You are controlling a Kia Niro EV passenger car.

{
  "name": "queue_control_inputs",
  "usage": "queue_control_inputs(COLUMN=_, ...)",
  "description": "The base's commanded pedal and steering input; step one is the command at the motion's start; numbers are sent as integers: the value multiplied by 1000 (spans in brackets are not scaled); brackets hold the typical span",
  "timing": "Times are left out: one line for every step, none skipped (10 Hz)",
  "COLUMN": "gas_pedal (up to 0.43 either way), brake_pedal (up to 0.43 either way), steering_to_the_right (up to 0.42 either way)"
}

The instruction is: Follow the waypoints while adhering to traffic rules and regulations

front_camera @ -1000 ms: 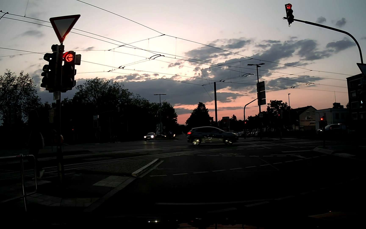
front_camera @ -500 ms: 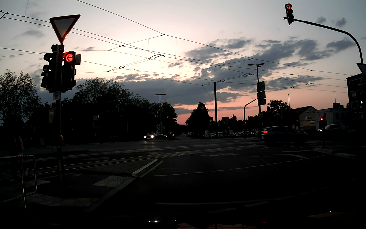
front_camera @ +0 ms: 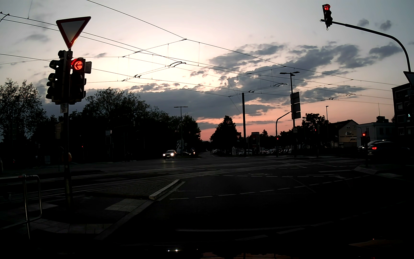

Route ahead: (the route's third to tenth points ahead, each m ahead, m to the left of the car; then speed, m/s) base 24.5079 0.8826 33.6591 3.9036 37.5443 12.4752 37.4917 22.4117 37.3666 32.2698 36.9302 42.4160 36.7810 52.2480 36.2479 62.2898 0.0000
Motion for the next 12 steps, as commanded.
queue_control_inputs(gas_pedal=0, brake_pedal=244, steering_to_the_right=27)
queue_control_inputs(gas_pedal=0, brake_pedal=244, steering_to_the_right=26)
queue_control_inputs(gas_pedal=0, brake_pedal=244, steering_to_the_right=26)
queue_control_inputs(gas_pedal=0, brake_pedal=244, steering_to_the_right=27)
queue_control_inputs(gas_pedal=0, brake_pedal=244, steering_to_the_right=26)
queue_control_inputs(gas_pedal=0, brake_pedal=250, steering_to_the_right=26)
queue_control_inputs(gas_pedal=0, brake_pedal=244, steering_to_the_right=26)
queue_control_inputs(gas_pedal=0, brake_pedal=244, steering_to_the_right=27)
queue_control_inputs(gas_pedal=0, brake_pedal=244, steering_to_the_right=27)
queue_control_inputs(gas_pedal=0, brake_pedal=244, steering_to_the_right=26)
queue_control_inputs(gas_pedal=0, brake_pedal=244, steering_to_the_right=27)
queue_control_inputs(gas_pedal=0, brake_pedal=244, steering_to_the_right=27)
